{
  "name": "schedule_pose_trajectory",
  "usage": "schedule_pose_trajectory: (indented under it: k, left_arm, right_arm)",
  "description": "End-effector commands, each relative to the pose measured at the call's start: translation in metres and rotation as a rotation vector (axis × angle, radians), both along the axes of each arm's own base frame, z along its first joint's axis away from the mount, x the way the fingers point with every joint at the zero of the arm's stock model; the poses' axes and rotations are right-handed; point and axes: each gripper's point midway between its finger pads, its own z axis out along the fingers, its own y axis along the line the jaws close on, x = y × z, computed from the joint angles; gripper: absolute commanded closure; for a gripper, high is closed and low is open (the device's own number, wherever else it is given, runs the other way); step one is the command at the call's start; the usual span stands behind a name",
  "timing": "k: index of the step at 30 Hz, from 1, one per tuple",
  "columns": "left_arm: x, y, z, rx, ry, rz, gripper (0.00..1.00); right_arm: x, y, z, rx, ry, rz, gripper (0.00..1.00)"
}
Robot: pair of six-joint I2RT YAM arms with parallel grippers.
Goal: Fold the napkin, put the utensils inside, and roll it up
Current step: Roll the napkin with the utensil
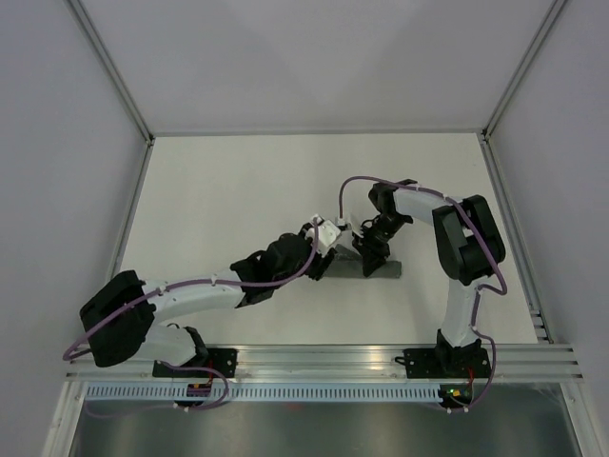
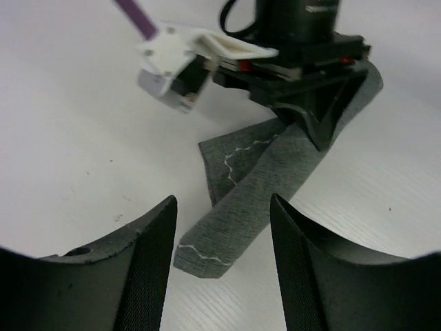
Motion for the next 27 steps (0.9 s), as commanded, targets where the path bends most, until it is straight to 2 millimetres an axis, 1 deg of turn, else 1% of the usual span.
schedule_pose_trajectory:
  k: [1,2,3,5,6,8,9,11,12,13,16,17,19,20,23,26,27]
  left_arm:
    - [-0.005,-0.013,0.004,0.121,-0.17,-0.018,0.38]
    - [-0.008,-0.017,0.0,0.159,-0.193,-0.043,0.38]
    - [-0.017,-0.026,-0.013,0.2,-0.197,-0.079,0.37]
    - [-0.019,-0.034,-0.021,0.27,-0.24,-0.113,0.37]
    - [-0.026,-0.042,-0.034,0.307,-0.246,-0.145,0.37]
    - [-0.026,-0.051,-0.034,0.345,-0.305,-0.168,0.37]
    - [-0.029,-0.059,-0.034,0.344,-0.329,-0.185,0.36]
    - [-0.028,-0.067,-0.043,0.38,-0.352,-0.207,0.36]
    - [-0.027,-0.072,-0.041,0.37,-0.37,-0.205,0.35]
    - [-0.025,-0.073,-0.049,0.392,-0.38,-0.207,0.34]
    - [-0.02,-0.081,-0.05,0.405,-0.434,-0.204,0.31]
    - [-0.018,-0.082,-0.055,0.426,-0.448,-0.21,0.31]
    - [-0.018,-0.086,-0.06,0.439,-0.456,-0.221,0.3]
    - [-0.018,-0.086,-0.068,0.458,-0.453,-0.233,0.3]
    - [-0.022,-0.089,-0.079,0.484,-0.446,-0.269,0.3]
    - [-0.025,-0.088,-0.09,0.506,-0.426,-0.296,0.34]
    - [-0.027,-0.087,-0.095,0.514,-0.418,-0.304,0.39]
  right_arm:
    - [-0.007,-0.01,-0.026,-0.027,0.091,0.048,0.75]
    - [-0.002,-0.008,-0.025,-0.023,0.089,0.044,0.75]
    - [-0.003,-0.009,-0.028,-0.027,0.109,0.042,0.75]
    - [0.001,-0.009,-0.029,-0.029,0.113,0.038,0.75]
    - [0.001,-0.009,-0.032,-0.034,0.125,0.035,0.75]
    - [0.003,-0.01,-0.033,-0.038,0.13,0.029,0.75]
    - [0.003,-0.01,-0.035,-0.044,0.14,0.028,0.75]
    - [0.005,-0.01,-0.036,-0.045,0.141,0.024,0.75]
    - [0.005,-0.011,-0.038,-0.047,0.146,0.022,0.75]
    - [0.007,-0.011,-0.038,-0.049,0.145,0.019,0.75]
    - [0.007,-0.013,-0.041,-0.052,0.154,0.012,0.75]
    - [0.007,-0.013,-0.041,-0.052,0.156,0.011,0.75]
    - [0.007,-0.014,-0.043,-0.054,0.162,0.009,0.75]
    - [0.007,-0.014,-0.044,-0.056,0.162,0.008,0.75]
    - [0.007,-0.014,-0.045,-0.057,0.166,0.006,0.75]
    - [0.008,-0.015,-0.045,-0.057,0.17,0.001,0.75]
    - [0.008,-0.015,-0.046,-0.057,0.172,0.001,0.75]
